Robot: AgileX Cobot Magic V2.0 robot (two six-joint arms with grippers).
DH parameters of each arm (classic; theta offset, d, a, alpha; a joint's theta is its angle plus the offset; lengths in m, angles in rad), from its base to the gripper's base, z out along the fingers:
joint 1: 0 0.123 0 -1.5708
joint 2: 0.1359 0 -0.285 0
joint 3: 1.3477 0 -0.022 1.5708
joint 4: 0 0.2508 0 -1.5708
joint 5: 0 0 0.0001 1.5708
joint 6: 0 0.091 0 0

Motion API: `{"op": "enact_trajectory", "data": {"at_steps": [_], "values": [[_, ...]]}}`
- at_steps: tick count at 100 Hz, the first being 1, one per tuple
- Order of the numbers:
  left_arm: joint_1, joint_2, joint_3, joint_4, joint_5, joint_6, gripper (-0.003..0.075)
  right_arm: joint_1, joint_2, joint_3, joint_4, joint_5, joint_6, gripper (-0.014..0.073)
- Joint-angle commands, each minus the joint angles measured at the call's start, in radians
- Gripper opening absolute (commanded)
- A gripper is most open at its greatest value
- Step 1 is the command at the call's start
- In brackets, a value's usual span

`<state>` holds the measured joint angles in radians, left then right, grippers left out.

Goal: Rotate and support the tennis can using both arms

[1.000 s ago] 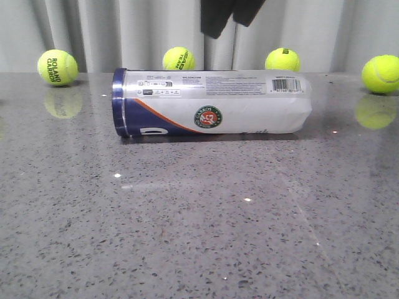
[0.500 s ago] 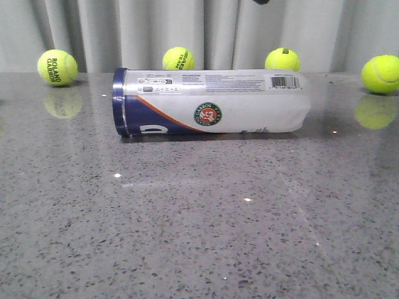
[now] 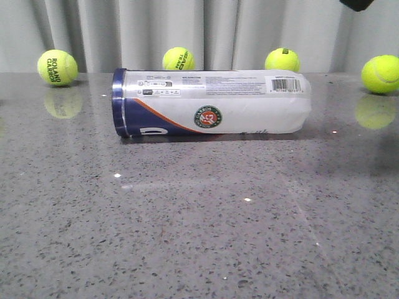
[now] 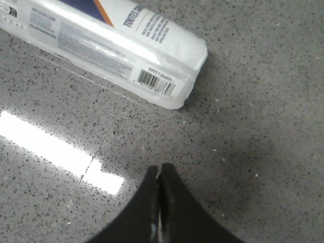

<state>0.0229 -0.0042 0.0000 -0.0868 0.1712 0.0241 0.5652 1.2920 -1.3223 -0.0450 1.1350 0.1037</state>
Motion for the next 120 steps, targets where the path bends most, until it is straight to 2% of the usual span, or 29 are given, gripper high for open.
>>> {"op": "enact_trajectory", "data": {"at_steps": [1, 37, 94, 120], "values": [[0.000, -0.034, 0.044, 0.000, -0.079, -0.010, -0.0020, -0.004, -0.099, 0.047, -0.019, -0.105, 0.007, -0.0059], [0.000, -0.034, 0.044, 0.000, -0.079, -0.010, -0.0020, -0.004, -0.405, 0.372, -0.020, -0.348, 0.009, -0.0059], [0.000, -0.034, 0.044, 0.007, -0.101, -0.010, -0.0020, -0.004, -0.906, 0.743, -0.018, -0.561, 0.009, -0.0059], [0.000, -0.034, 0.044, 0.007, -0.108, -0.010, -0.0020, -0.004, -1.058, 0.873, -0.018, -0.606, 0.009, -0.0059]]}}
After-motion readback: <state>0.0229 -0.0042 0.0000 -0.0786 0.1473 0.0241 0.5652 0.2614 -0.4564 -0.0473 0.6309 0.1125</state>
